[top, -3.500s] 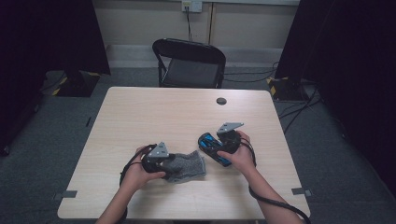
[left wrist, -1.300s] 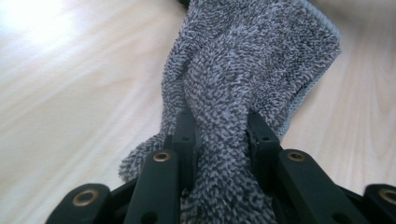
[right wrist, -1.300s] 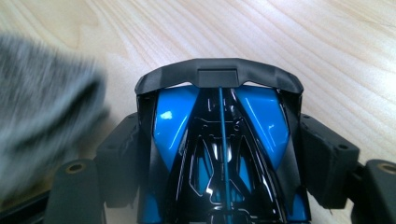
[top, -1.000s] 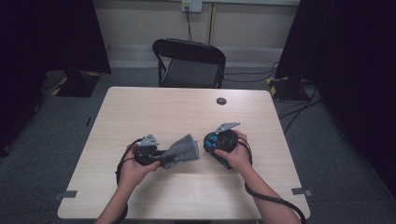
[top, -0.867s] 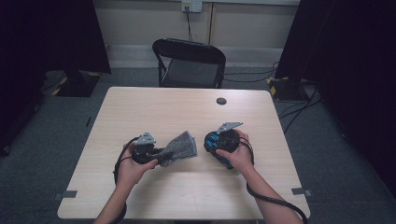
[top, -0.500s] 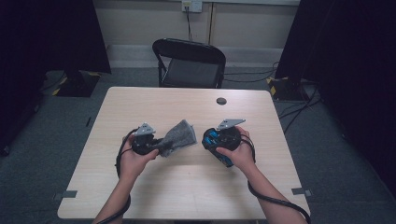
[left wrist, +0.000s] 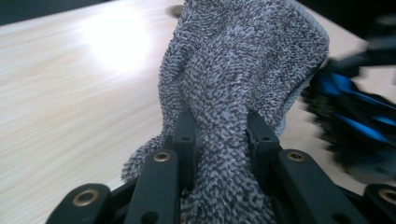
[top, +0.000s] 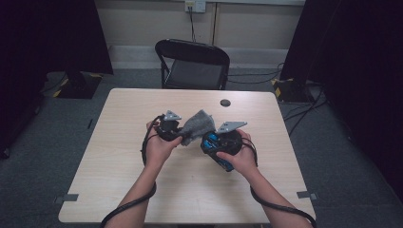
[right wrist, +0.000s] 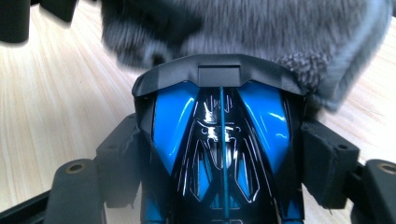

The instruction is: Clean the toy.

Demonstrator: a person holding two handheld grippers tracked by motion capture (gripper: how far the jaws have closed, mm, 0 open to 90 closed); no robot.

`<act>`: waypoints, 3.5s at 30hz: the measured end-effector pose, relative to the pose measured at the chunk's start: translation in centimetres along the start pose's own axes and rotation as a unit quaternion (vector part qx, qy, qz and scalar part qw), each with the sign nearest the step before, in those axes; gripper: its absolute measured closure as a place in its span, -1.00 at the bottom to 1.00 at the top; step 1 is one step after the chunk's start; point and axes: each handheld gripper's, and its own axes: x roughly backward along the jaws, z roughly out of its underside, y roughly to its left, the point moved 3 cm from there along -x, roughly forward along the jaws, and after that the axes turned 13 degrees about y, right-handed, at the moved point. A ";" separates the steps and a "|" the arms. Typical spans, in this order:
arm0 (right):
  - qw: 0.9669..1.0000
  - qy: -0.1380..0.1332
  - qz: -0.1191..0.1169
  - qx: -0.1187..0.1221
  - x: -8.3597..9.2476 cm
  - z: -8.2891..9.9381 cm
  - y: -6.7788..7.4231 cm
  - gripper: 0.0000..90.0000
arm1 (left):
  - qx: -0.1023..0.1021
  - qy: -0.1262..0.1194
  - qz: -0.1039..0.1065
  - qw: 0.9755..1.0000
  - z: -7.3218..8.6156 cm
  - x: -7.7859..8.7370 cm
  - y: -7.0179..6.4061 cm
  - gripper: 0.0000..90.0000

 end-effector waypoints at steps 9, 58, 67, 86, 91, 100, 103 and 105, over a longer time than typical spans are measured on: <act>1.000 0.010 0.014 -0.005 -0.1 0.1 -0.7 -0.43 | -0.052 -0.002 0.059 0.997 0.4 -0.4 -1.8 0.60; 0.998 0.021 0.049 -0.043 1.3 0.4 -4.2 -0.43 | -0.060 -0.038 0.089 0.994 2.9 3.7 1.3 0.60; 0.999 0.020 0.026 -0.015 0.5 -0.2 -2.0 -0.43 | -0.031 -0.051 0.066 0.996 0.0 3.4 2.3 0.60; 1.000 0.024 0.019 0.002 0.2 0.0 -0.9 -0.43 | -0.049 -0.019 0.121 0.991 -1.3 -1.0 -0.5 0.60; 0.999 0.029 0.021 0.003 0.3 0.1 -1.0 -0.43 | -0.056 -0.016 0.125 0.991 -1.2 -0.8 -0.6 0.60; 0.999 0.038 0.026 0.001 0.0 0.0 -1.3 -0.43 | -0.066 -0.017 0.126 0.990 -0.7 -0.3 -0.6 0.60; 0.999 0.040 0.028 0.001 -0.1 0.1 -1.4 -0.43 | -0.070 -0.017 0.128 0.989 -0.6 -0.2 -0.7 0.60; 0.999 0.042 0.030 0.001 -0.1 0.1 -1.5 -0.43 | -0.070 -0.015 0.130 0.989 -0.6 -0.1 -0.8 0.60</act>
